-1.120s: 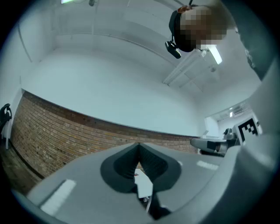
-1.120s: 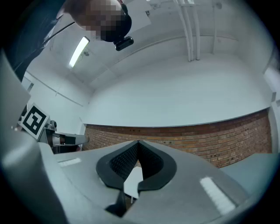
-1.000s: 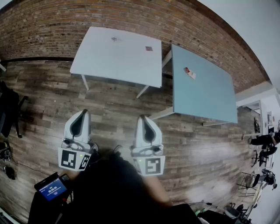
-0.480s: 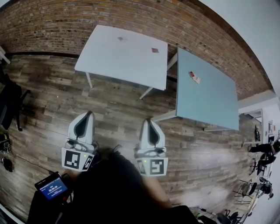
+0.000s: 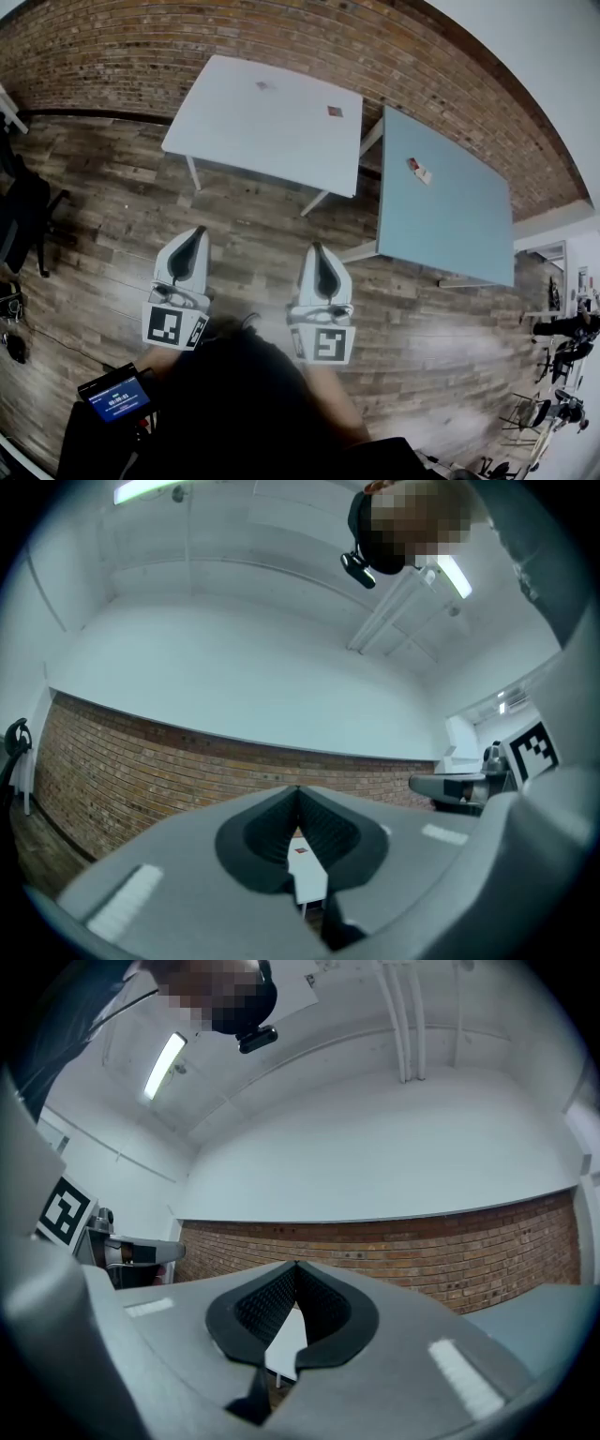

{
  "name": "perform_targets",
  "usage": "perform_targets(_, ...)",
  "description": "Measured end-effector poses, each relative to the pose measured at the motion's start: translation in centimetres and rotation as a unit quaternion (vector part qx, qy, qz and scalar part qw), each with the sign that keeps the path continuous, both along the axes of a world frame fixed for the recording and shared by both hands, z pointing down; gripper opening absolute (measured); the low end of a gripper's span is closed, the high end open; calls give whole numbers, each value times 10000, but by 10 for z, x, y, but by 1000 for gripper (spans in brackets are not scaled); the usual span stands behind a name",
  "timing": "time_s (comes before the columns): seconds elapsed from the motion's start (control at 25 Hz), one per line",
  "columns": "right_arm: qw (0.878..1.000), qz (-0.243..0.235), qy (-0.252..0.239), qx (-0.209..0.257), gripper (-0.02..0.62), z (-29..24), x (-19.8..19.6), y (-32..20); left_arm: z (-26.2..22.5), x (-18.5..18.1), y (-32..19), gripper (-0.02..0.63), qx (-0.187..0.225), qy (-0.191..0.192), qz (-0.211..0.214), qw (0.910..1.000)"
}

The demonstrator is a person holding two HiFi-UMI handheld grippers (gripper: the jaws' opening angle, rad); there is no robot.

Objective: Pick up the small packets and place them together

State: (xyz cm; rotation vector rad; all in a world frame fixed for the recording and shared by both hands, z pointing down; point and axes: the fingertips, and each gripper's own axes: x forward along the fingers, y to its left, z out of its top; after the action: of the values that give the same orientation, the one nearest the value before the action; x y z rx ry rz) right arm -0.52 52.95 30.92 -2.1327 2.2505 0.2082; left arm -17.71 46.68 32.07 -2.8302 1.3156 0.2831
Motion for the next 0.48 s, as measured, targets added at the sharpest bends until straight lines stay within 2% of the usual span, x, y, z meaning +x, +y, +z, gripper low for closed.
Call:
perform_targets(0.32,9997,194,-137,32,2,15,13,-25,21,23,-37,0,-104,-170,183,9996)
perform_targets(0.48,9999,96,22,-39,2,28,18,-26,41,40,-40,0,-217,-289,225,9991)
